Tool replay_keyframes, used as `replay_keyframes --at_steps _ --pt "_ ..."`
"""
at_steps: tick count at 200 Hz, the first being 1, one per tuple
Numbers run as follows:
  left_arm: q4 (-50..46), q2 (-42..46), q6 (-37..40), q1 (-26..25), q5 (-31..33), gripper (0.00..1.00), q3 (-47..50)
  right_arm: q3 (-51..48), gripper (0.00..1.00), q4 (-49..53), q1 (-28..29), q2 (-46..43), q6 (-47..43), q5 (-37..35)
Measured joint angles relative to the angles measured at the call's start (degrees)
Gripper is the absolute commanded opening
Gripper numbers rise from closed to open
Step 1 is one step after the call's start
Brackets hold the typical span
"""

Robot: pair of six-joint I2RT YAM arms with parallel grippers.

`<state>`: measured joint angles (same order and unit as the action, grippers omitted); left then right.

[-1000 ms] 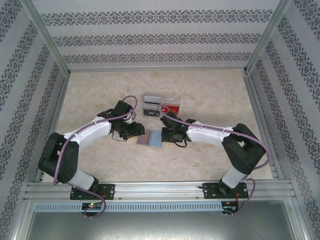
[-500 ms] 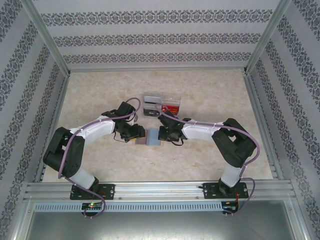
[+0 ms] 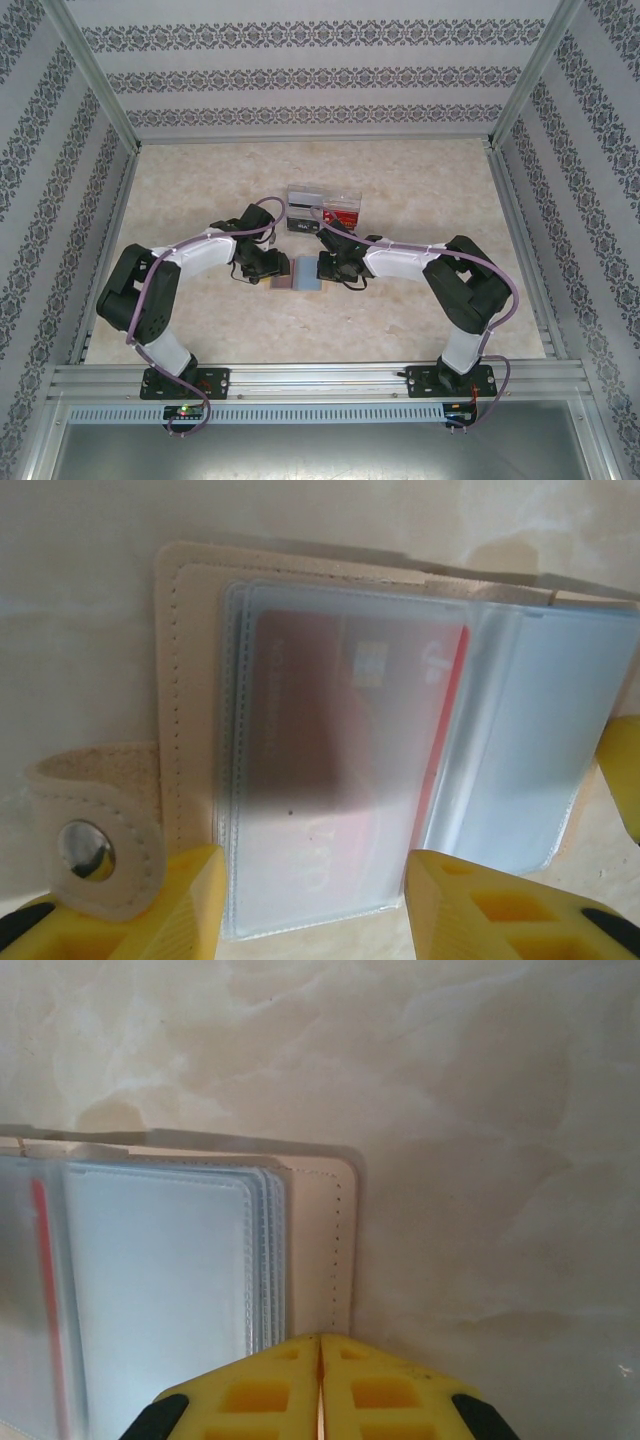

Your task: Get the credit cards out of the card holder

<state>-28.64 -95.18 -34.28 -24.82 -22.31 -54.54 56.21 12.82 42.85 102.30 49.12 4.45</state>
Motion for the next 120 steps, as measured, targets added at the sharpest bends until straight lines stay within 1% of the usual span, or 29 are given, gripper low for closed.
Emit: replay_keyframes --at_steps 40,49,74,109,120 --pt "0.0 -1.7 0.2 0.0 -0.4 0.51 -0.7 0.4 0.12 0.0 0.0 0.4 0.0 0.6" --pt "0.0 -1.8 0.2 0.0 -0.6 0.49 -1.0 0.4 0.12 0.0 0.0 0.4 0.0 0.6" --pt "0.0 -2.3 0.4 0.0 -1.5 0.49 -1.1 0.4 0.13 0.0 0.0 0.4 0.0 0.6" --pt "1.0 -2.3 0.7 0.0 -4.1 0.52 -1.1 0.8 0.13 0.3 0.0 0.6 0.0 0.8" --pt "1.2 -2.3 0.8 0.0 -4.8 0.54 -1.1 0.8 0.14 0.3 0.0 0.6 0.0 0.8"
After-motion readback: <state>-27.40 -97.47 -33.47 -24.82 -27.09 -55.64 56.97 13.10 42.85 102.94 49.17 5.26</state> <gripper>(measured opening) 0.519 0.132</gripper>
